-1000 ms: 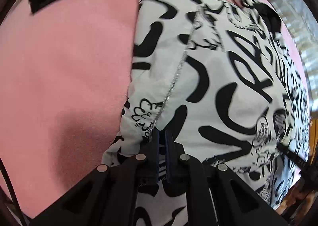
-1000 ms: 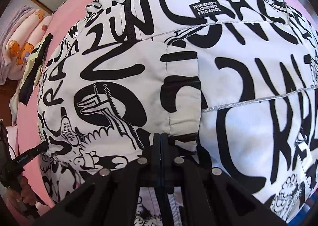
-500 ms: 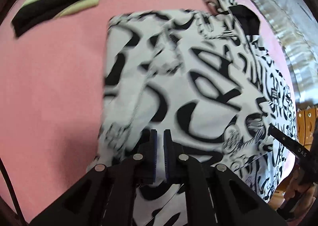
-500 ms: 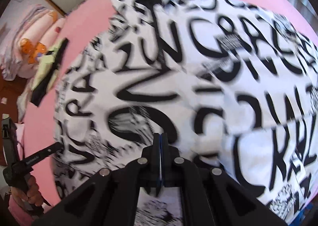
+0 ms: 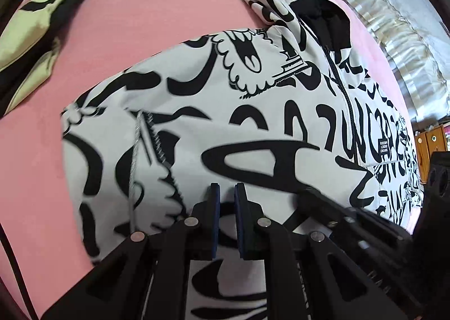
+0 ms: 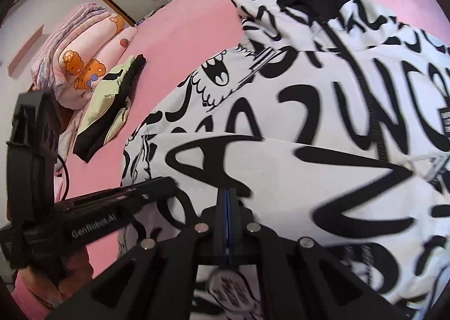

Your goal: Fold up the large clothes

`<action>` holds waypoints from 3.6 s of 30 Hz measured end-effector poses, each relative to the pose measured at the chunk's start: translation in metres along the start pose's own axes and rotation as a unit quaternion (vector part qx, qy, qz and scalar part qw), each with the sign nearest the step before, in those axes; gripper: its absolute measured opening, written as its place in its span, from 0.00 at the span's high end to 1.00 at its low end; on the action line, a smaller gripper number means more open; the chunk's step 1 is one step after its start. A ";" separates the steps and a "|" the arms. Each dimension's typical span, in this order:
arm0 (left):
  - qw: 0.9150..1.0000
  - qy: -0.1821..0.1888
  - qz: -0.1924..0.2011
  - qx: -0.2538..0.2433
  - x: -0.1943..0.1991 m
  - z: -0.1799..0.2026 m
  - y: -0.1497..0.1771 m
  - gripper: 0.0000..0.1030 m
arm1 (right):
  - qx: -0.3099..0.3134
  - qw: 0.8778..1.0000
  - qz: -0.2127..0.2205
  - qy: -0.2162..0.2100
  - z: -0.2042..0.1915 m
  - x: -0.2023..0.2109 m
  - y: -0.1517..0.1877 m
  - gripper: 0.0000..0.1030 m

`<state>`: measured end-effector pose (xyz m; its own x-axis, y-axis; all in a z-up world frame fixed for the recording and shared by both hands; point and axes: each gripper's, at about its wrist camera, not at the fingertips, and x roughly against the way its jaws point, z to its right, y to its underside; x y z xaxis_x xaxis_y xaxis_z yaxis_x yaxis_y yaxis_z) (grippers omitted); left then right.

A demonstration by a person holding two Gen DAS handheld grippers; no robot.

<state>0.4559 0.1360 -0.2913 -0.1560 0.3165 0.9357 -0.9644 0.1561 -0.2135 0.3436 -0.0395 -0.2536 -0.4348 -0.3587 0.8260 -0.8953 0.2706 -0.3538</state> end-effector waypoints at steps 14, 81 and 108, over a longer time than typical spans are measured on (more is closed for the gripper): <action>1.000 -0.007 -0.012 0.024 -0.016 -0.025 -0.011 0.95 | -0.016 1.000 -0.009 0.013 0.006 -0.037 -0.010 1.00; 0.996 0.021 0.027 0.084 0.038 -0.095 0.032 0.95 | -0.110 0.988 0.036 0.103 0.081 0.097 0.033 1.00; 0.996 0.042 -0.007 0.073 0.041 -0.089 0.078 0.94 | -0.066 0.993 -0.016 0.099 0.056 0.042 0.050 1.00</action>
<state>0.3934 0.2444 -0.2948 -0.1306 0.3933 0.9101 -0.9880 0.0252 -0.1526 0.2750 -0.0912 -0.2618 -0.3669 -0.1903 0.9106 -0.8827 0.3803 -0.2761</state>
